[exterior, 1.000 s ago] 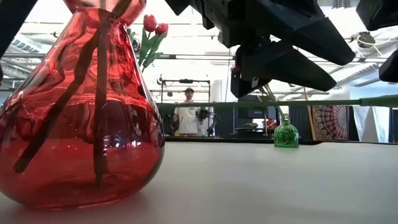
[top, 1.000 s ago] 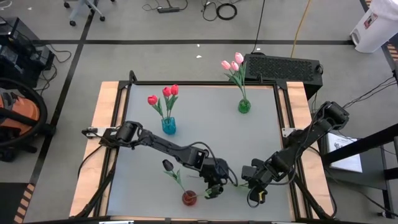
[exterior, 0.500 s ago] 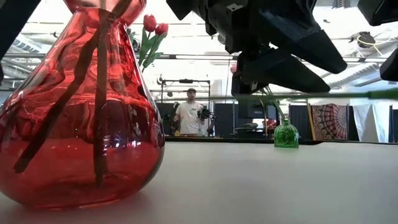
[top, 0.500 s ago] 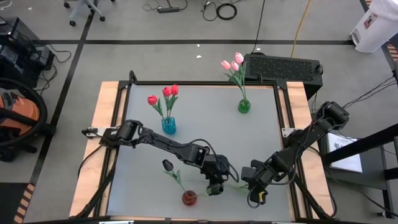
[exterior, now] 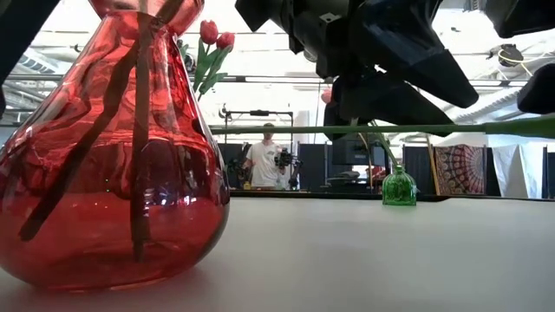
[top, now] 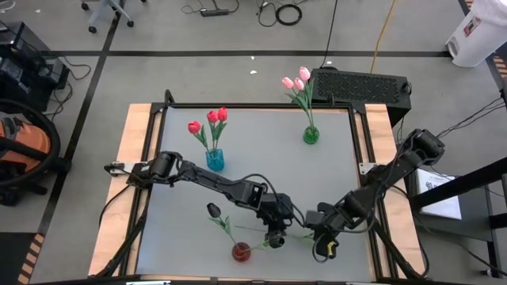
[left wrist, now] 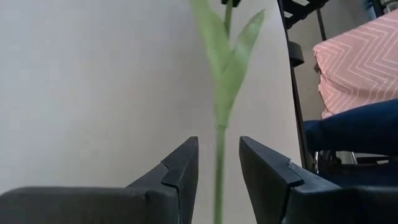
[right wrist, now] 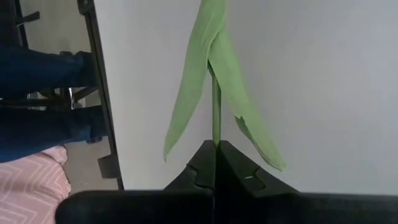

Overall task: Sort flowers into vase by color
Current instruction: Put the black flower into the red vase

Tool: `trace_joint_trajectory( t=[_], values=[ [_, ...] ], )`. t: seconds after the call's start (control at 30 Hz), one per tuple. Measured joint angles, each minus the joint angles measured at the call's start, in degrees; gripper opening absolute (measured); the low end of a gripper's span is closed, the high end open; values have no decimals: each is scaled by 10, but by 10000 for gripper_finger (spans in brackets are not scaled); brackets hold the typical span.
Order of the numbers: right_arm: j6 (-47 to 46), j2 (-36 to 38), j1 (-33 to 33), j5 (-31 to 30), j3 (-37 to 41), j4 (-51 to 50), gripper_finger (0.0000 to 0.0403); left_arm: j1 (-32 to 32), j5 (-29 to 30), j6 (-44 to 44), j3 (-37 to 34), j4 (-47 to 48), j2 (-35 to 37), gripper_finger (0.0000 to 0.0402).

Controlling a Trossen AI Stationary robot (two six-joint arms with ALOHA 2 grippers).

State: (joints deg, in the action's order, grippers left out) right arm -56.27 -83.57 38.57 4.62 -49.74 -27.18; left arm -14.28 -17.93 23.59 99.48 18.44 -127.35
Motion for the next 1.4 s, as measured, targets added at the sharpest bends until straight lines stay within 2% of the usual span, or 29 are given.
trace_joint_trajectory(
  t=[0.37, 0.87, 1.4],
  values=[
    [15, 0, -29, 0, 0, 32, 0, 0, -3, 0, 0, 0, 0, 123],
    [6, 0, -30, -6, 0, 47, 0, 0, -4, 0, 0, 1, 0, 120],
    [0, 0, -30, -17, 0, 54, 0, 0, -5, -1, 0, 2, 0, 10]
  ],
)
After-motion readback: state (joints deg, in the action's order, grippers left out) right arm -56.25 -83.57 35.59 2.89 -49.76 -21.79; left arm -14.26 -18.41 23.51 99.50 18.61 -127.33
